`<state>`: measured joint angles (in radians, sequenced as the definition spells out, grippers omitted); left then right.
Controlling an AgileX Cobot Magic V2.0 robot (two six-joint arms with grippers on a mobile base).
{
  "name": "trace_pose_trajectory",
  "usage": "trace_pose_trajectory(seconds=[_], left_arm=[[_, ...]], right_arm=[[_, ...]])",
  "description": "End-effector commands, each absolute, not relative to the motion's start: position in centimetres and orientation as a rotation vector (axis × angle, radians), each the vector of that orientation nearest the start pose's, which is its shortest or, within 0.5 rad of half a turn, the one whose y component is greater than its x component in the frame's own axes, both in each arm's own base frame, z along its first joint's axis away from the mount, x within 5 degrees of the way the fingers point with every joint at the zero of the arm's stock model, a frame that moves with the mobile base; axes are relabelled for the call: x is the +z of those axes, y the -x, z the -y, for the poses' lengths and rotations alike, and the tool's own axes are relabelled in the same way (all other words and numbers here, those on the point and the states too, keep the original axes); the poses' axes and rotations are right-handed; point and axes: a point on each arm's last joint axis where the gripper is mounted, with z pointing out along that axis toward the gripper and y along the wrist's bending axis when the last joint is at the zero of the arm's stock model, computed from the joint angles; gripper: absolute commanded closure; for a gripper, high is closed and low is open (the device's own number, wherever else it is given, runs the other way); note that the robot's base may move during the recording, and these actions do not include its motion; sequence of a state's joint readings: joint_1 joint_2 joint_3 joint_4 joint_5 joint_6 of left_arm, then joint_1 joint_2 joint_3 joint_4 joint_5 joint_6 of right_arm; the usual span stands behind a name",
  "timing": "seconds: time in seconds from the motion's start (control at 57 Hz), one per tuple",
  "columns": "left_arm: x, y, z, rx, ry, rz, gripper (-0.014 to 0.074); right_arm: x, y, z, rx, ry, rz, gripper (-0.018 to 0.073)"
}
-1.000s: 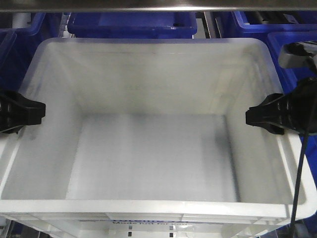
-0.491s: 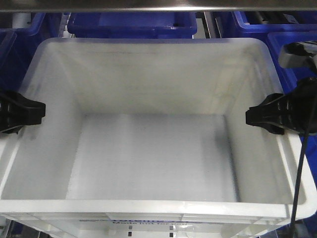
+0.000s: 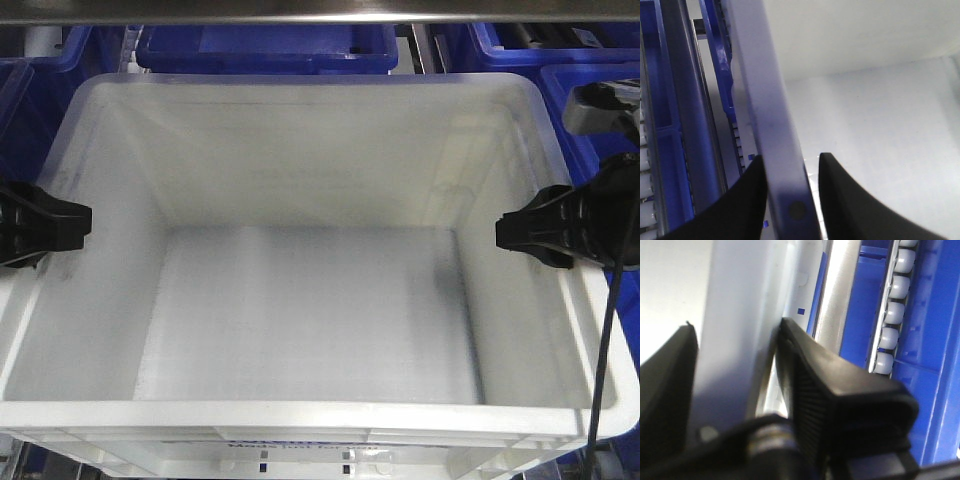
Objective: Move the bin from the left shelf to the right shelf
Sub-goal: 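Carry the tote forward over the target shelf with both grippers, then lower the white tote onto the roller shelf between the blue bins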
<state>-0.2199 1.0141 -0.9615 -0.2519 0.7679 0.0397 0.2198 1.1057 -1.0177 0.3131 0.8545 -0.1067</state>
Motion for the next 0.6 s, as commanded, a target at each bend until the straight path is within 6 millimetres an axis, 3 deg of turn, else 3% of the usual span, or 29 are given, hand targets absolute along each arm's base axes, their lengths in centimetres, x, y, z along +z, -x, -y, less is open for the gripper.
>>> trace_pose_trajectory(seconds=[0.0,0.579], left_arm=[[38.2,-19.3,6.1,-0.419,-0.174,-2.11,0.0603],[36.7,-22.4,6.3,-0.34,-0.177,-2.111,0.0603]], right_arm=[[37.9,-21.0,-6.9,0.473,0.224,-2.195,0.0564],[37.8,-23.5,-7.0,0.435,0.161,-2.073,0.0564]])
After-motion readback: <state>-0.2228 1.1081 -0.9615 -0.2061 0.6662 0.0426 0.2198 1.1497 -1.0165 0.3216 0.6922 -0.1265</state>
